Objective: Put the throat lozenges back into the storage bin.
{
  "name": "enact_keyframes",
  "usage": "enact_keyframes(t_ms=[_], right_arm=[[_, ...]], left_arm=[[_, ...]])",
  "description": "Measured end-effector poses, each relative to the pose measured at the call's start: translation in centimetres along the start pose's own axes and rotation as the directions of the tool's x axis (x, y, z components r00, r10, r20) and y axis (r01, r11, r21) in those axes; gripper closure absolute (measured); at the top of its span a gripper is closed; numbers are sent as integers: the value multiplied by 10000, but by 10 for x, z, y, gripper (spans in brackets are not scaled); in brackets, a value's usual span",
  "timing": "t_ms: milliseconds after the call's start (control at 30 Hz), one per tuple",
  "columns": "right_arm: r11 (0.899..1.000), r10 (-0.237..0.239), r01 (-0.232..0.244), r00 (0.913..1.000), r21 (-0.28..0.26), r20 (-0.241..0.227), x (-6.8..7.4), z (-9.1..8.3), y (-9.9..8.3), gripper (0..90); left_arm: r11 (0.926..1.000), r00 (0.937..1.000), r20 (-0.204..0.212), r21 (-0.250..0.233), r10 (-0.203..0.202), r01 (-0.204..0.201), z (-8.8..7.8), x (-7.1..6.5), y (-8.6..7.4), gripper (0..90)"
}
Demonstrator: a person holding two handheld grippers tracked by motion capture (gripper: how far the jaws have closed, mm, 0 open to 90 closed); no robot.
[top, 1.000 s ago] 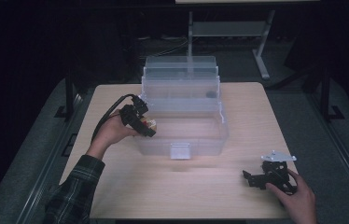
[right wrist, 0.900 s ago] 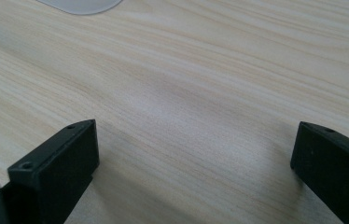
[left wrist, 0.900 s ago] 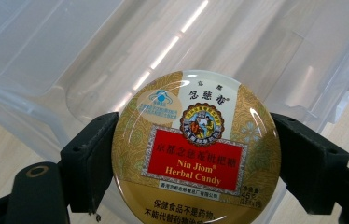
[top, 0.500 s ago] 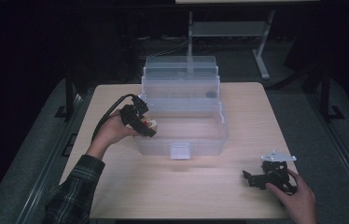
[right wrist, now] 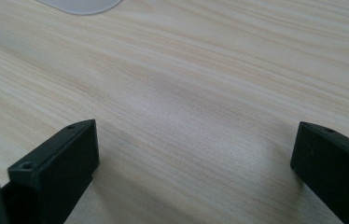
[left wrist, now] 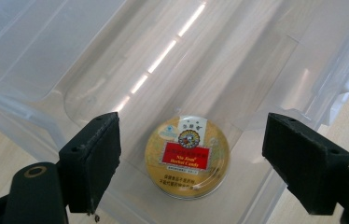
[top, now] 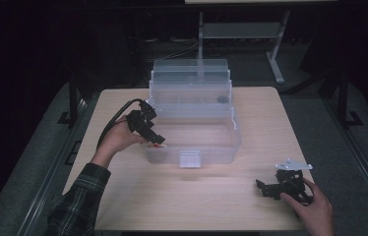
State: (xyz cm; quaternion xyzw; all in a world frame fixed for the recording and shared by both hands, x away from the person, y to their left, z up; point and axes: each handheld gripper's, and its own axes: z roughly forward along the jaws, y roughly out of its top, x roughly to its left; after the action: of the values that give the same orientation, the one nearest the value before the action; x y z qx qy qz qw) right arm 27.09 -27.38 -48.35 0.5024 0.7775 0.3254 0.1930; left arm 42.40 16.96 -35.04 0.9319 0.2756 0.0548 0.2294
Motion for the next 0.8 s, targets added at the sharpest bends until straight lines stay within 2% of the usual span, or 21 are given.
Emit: enact_keyframes(t_ms=[433,700,800], right_arm=[[10000,-3,3,10000,-2,2,0,0,0,5],[10000,-9,9,10000,-1,3,0,0,0,5],[10000,-6,6,10000,-5,4,0,0,0,5]], left_arm=[[9992,9999,-150,-408,-7,1,-19,-3,-7,188],[9976,9996,-261,-691,-72,54,-31,-5,-17,187],[9968,9995,-235,-780,-205,186,-32,-5,-23,176]])
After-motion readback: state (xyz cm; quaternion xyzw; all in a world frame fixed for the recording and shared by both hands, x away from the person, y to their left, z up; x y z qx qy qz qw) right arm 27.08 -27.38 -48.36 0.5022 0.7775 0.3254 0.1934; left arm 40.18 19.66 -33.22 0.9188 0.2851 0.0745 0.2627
